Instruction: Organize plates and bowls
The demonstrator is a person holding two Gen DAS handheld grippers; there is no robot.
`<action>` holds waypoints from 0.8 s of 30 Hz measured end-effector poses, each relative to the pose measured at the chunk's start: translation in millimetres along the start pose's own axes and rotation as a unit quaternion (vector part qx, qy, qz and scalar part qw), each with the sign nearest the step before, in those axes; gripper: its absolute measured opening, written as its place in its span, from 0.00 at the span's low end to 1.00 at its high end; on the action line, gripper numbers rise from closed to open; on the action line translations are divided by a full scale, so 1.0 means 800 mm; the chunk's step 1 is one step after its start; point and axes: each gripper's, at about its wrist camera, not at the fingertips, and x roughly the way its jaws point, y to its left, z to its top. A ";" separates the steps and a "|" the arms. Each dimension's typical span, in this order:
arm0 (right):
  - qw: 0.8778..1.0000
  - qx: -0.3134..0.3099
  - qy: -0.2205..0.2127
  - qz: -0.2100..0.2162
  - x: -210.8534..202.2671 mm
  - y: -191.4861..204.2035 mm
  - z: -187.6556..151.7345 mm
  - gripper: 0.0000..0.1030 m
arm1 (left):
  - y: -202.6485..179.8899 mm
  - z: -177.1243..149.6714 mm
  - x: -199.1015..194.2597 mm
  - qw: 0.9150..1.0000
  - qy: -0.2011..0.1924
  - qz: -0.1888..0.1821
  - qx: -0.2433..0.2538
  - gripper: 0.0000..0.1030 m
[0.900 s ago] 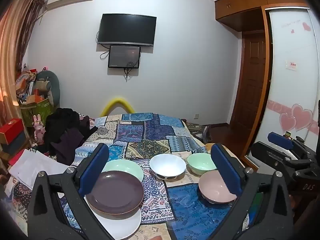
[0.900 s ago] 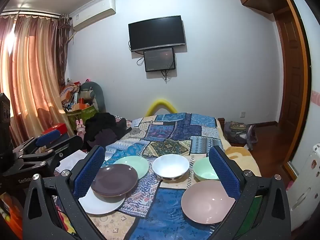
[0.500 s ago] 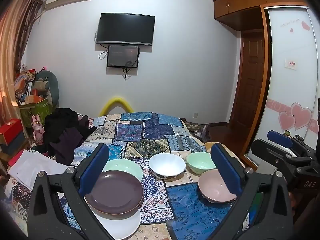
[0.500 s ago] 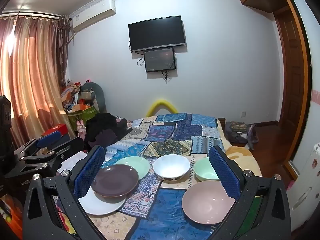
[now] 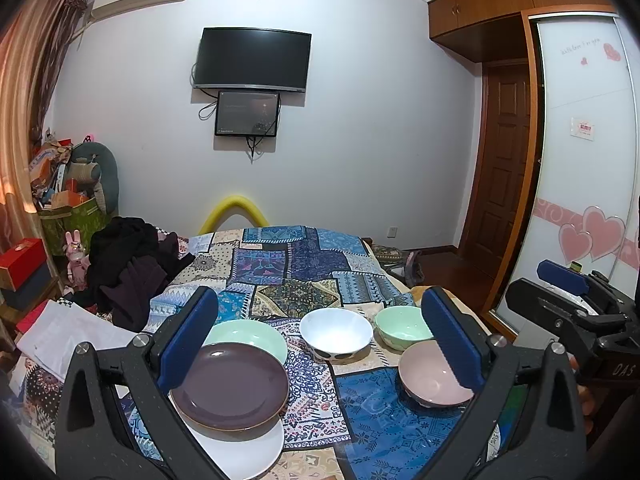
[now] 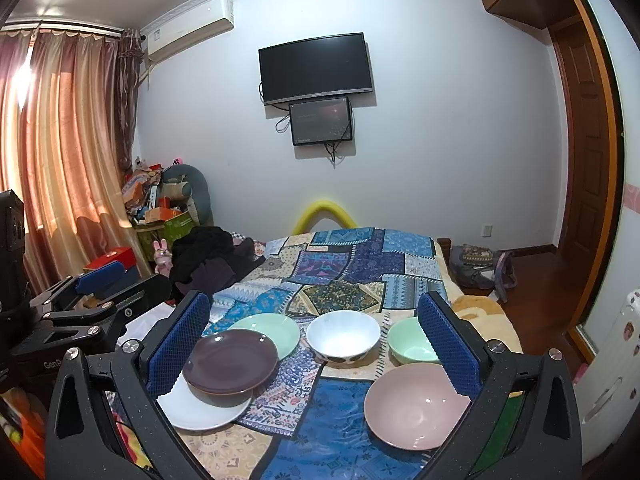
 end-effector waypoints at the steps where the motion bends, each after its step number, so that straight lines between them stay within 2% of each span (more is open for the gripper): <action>1: 1.000 0.000 0.000 0.000 0.000 0.000 0.000 1.00 | 0.001 0.000 0.000 1.000 0.000 -0.001 0.000 1.00; 24: 1.000 0.003 0.000 0.001 -0.001 0.000 0.000 1.00 | -0.002 -0.002 0.004 1.000 0.005 -0.003 -0.004 1.00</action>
